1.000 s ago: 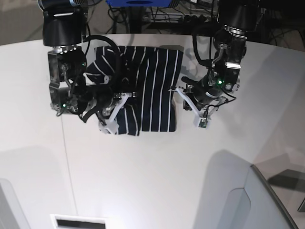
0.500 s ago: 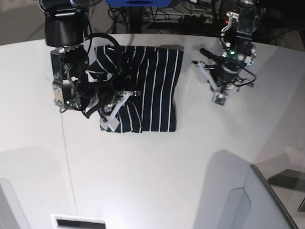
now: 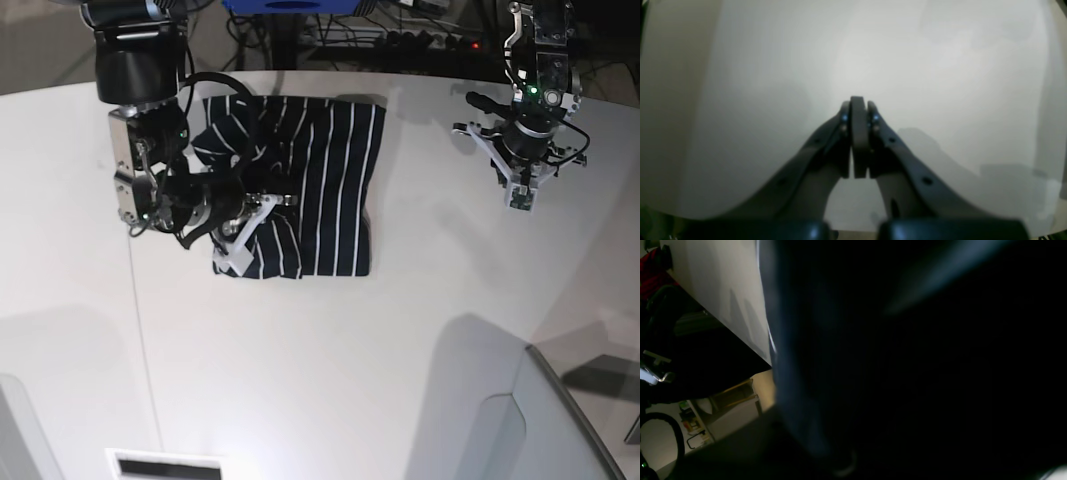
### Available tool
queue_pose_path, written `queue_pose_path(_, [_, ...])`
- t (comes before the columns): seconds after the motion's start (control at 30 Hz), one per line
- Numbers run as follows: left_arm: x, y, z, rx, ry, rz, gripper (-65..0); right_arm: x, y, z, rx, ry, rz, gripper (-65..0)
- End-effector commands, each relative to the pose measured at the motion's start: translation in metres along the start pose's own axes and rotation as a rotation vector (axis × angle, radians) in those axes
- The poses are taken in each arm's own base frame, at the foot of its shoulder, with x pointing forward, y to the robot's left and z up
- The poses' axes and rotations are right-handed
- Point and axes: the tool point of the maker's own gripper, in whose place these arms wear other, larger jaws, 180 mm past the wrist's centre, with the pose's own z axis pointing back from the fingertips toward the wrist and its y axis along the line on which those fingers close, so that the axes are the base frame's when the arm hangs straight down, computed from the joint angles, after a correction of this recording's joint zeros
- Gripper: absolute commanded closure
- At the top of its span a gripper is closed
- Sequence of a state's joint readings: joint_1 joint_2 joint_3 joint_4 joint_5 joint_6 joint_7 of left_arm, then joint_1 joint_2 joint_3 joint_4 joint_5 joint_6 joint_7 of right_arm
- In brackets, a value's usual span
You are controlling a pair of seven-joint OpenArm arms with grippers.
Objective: Layout the t-shirt on the table in an organized manner, then fold the t-shirt properly
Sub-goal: 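Press the folded bundle flat with the right gripper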
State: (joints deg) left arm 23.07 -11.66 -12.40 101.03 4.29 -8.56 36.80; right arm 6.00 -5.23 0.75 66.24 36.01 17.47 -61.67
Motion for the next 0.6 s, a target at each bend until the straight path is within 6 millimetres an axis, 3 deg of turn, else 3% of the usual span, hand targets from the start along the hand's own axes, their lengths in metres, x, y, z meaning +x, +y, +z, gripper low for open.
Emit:
queue_pose_path(0.0, [0.008, 0.006, 0.002, 0.017, -0.028, -0.004, 0.0, 0.014, 0.011, 0.003, 0.029, -0.032, 0.016, -3.8])
queue_pose_path(0.07, [0.008, 0.007, 0.002, 0.018, -0.028, -0.004, 0.0, 0.015, 0.012, 0.003, 0.03, -0.032, 0.022, -12.0])
queue_pose_path(0.2, [0.006, 0.015, 0.003, 0.037, -0.024, 0.006, 0.0, 0.015, 0.013, 0.003, 0.03, -0.031, 0.027, -35.4])
queue_pose_path(0.27, [0.006, 0.021, 0.003, 0.053, -0.024, 0.012, 0.0, 0.015, 0.014, 0.003, 0.034, -0.03, 0.031, -42.8])
queue_pose_path(0.37, [0.004, 0.034, 0.004, 0.085, -0.02, 0.026, 0.0, 0.016, 0.018, 0.002, 0.035, -0.018, 0.053, -44.7])
queue_pose_path(0.57, [-0.01, 0.048, 0.001, 0.115, 0.015, 0.05, 0.0, 0.021, 0.049, 0.003, 0.047, -0.018, 0.19, -44.7])
